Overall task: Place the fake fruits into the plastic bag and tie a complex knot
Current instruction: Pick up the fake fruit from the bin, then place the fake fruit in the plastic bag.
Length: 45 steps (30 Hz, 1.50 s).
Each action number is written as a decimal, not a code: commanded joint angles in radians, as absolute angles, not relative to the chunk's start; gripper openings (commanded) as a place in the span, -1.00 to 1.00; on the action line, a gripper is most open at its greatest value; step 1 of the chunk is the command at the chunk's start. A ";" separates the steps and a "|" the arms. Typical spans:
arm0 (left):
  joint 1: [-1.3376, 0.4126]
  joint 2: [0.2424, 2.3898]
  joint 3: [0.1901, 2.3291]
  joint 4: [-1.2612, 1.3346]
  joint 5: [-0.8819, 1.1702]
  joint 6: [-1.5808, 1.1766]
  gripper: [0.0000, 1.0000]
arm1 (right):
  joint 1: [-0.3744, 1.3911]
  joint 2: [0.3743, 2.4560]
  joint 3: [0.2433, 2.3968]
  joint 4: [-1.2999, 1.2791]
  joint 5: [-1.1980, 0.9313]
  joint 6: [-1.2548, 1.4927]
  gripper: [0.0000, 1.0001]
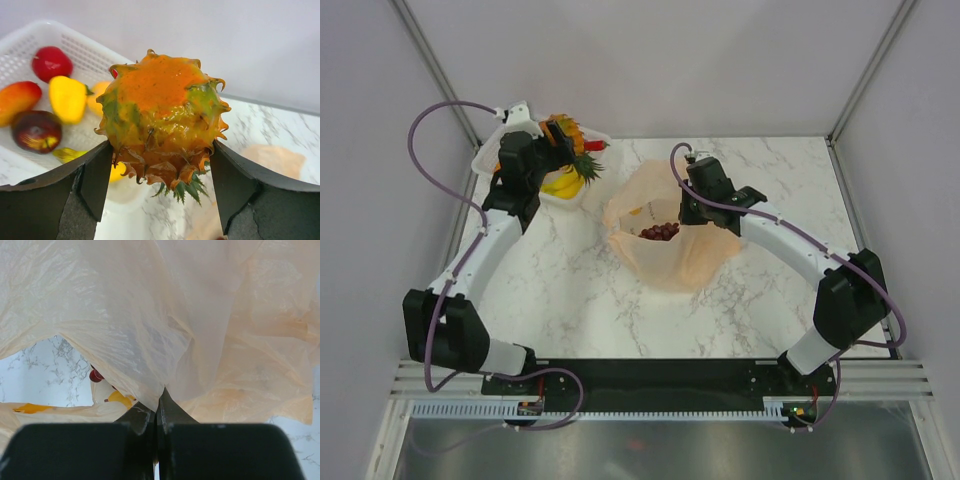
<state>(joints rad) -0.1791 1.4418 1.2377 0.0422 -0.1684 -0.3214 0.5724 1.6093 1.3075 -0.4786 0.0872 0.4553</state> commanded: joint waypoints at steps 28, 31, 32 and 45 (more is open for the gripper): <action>-0.503 1.103 0.856 0.276 0.160 -0.316 -0.69 | 0.565 1.572 1.347 -0.459 0.042 0.460 -1.00; -0.525 1.143 0.829 0.343 0.178 -0.313 -0.71 | 0.561 1.569 1.348 -0.462 0.035 0.463 -1.00; -0.540 1.147 0.819 0.360 0.195 -0.310 -0.72 | 0.560 1.568 1.350 -0.463 0.034 0.466 -1.00; -0.687 1.255 0.710 0.425 0.123 -0.307 -0.76 | 0.543 1.580 1.387 -0.476 0.055 0.471 -1.00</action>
